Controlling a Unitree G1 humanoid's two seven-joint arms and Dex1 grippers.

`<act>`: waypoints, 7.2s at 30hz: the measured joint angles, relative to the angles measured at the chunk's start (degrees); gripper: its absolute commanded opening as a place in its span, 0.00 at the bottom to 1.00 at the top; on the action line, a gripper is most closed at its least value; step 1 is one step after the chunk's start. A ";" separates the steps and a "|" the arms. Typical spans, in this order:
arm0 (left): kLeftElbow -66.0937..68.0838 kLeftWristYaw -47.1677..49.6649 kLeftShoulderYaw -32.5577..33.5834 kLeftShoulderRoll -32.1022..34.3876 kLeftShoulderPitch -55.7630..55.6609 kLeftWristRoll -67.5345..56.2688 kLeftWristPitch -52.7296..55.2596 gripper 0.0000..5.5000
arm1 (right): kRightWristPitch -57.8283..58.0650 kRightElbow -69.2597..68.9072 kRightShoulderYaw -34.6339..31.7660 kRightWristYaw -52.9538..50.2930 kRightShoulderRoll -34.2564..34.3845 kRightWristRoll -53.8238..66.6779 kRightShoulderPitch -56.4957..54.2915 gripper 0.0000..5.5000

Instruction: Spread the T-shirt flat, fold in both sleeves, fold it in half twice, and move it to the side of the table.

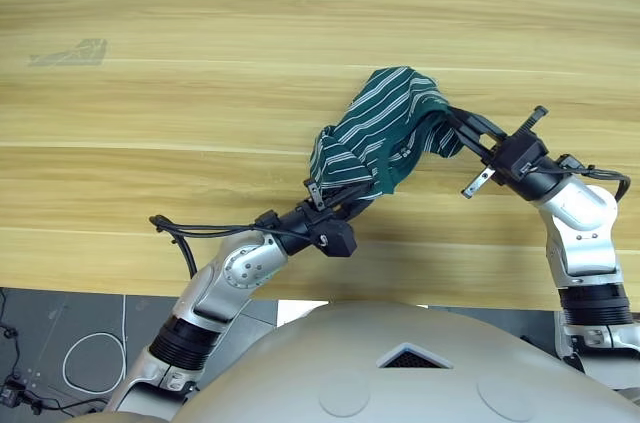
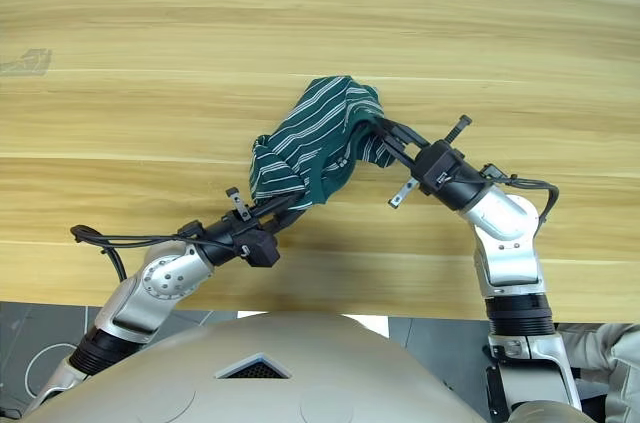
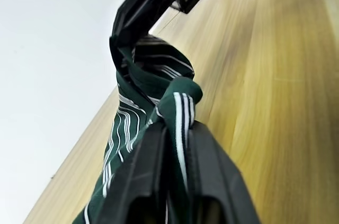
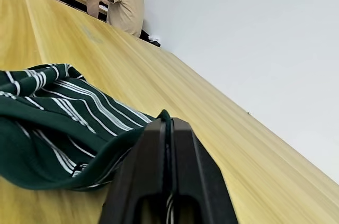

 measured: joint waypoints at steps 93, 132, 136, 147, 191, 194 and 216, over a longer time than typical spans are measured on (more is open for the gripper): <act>23.31 -7.34 9.38 16.27 -27.80 -1.94 7.80 0.00 | 7.82 11.23 4.17 9.91 -7.04 5.87 -17.08 0.00; -30.05 -40.00 29.33 30.26 18.17 -16.78 22.00 0.49 | 25.11 -27.21 1.63 36.25 -26.08 23.45 13.65 0.37; -28.25 -40.30 28.70 30.24 15.00 -18.93 23.07 0.59 | 25.78 -25.90 1.44 36.39 -25.95 22.72 12.59 0.49; -7.71 -22.09 12.95 14.53 -16.50 -3.36 20.96 0.76 | 17.25 12.98 5.73 3.25 -0.29 -5.13 -29.75 0.84; 6.75 -9.97 -0.46 8.74 -13.10 4.89 9.99 0.76 | 0.87 79.41 20.09 -27.31 7.79 -39.81 -65.10 0.98; 6.46 -9.93 -0.48 9.00 -12.92 4.92 10.09 0.76 | -0.55 79.27 16.79 -24.00 7.78 -36.35 -64.05 0.98; -3.60 -10.82 10.89 18.58 1.94 0.83 14.10 0.76 | 28.80 3.71 -2.61 19.63 -4.60 14.88 -8.96 0.98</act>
